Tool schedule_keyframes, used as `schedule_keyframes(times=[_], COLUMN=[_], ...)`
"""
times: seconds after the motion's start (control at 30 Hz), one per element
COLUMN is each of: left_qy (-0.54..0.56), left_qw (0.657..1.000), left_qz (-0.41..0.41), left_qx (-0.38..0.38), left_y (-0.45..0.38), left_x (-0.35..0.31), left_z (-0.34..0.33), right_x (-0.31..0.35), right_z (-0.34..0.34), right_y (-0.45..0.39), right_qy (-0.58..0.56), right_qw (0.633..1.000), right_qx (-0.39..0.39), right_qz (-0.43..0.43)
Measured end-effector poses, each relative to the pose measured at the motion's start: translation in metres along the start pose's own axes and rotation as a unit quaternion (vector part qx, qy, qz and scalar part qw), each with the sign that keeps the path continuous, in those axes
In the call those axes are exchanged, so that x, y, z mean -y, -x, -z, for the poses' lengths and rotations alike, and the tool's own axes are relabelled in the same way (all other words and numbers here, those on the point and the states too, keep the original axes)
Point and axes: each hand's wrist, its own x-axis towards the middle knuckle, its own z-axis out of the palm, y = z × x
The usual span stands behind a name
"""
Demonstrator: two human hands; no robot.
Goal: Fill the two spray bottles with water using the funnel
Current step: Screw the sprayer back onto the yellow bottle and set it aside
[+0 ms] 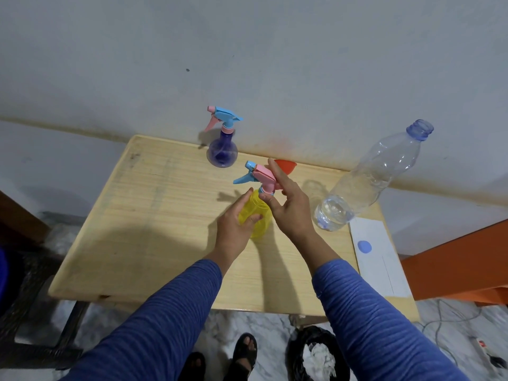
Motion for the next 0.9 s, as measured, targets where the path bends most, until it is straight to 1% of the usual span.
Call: schedule_keyframes(times=[0.1, 0.27, 0.37, 0.6, 0.77, 0.9], left_qy=[-0.003, -0.003, -0.003, 0.003, 0.011, 0.013], left_qw=[1.0, 1.0, 1.0, 1.0, 0.997, 0.997], left_qz=[-0.007, -0.004, -0.01, -0.018, -0.035, -0.036], left_qx=[-0.005, -0.011, -0.009, 0.023, 0.063, 0.073], left_y=[0.001, 0.0, 0.0, -0.003, -0.005, -0.008], left_x=[0.002, 0.001, 0.002, 0.005, 0.014, 0.017], left_z=[-0.001, -0.002, -0.002, 0.003, 0.008, 0.009], right_x=[0.0, -0.001, 0.0, -0.008, -0.02, -0.02], right_z=[-0.002, -0.006, -0.005, -0.01, -0.015, -0.025], right_y=[0.005, 0.002, 0.003, 0.023, 0.044, 0.052], right_qy=[-0.013, 0.024, 0.014, -0.012, -0.009, -0.044], right_qw=[1.0, 0.999, 1.0, 1.0, 0.997, 0.994], right_qx=[-0.007, -0.025, -0.024, -0.007, -0.052, -0.069], right_qz=[0.005, 0.015, 0.007, -0.009, -0.048, -0.079])
